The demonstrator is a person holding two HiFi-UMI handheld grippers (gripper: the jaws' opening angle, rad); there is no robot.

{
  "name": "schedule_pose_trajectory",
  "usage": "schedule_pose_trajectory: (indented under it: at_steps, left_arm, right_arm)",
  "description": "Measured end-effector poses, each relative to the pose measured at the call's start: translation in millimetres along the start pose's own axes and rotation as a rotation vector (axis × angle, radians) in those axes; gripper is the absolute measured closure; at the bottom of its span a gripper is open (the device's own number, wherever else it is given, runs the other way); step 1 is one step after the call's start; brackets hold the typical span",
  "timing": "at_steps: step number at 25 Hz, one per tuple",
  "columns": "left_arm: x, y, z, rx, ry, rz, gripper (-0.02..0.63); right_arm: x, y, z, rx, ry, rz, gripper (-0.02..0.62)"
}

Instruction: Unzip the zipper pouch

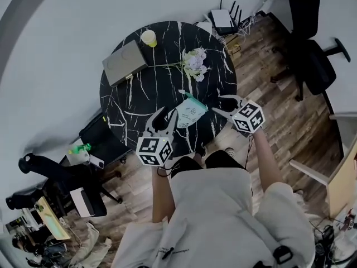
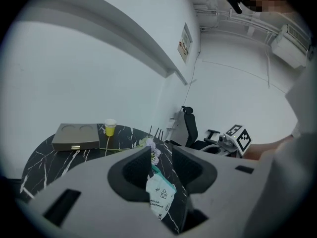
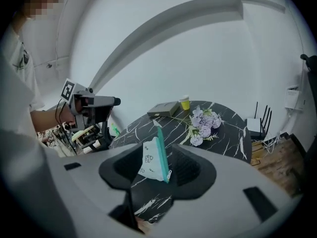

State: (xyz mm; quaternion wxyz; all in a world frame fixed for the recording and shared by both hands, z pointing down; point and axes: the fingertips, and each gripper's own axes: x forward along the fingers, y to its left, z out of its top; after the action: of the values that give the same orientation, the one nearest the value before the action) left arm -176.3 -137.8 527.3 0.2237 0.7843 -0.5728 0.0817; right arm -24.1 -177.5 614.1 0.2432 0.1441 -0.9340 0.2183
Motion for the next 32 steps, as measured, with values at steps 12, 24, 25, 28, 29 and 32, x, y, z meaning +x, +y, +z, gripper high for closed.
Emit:
schedule_pose_trajectory:
  at_steps: [12, 24, 25, 28, 29, 32]
  left_arm:
    - [32.4, -7.8, -19.8, 0.017, 0.077, -0.123, 0.465]
    - [54.8, -5.5, -52.8, 0.013, 0.165, -0.126, 0.465]
    - [56.7, -5.3, -56.3, 0.016, 0.174, -0.126, 0.465]
    - [61.8, -0.9, -64.5, 0.021, 0.199, -0.122, 0.465]
    - [62.6, 1.2, -67.0, 0.019, 0.206, -0.12, 0.465]
    - [62.7, 5.1, -71.1, 0.008, 0.211, -0.12, 0.465]
  right_arm:
    - [47.6, -7.4, -41.0, -0.003, 0.107, 0.103, 0.407]
    - [88.7, -23.9, -92.3, -0.071, 0.261, 0.266, 0.383]
    - [91.2, -25.3, -94.1, -0.071, 0.266, 0.279, 0.382]
    - [99.2, -27.8, -94.9, -0.063, 0.271, 0.316, 0.382]
    - [102.2, -27.3, -95.4, -0.059, 0.276, 0.329, 0.383]
    - [108.9, -21.9, -99.0, -0.071, 0.306, 0.36, 0.391]
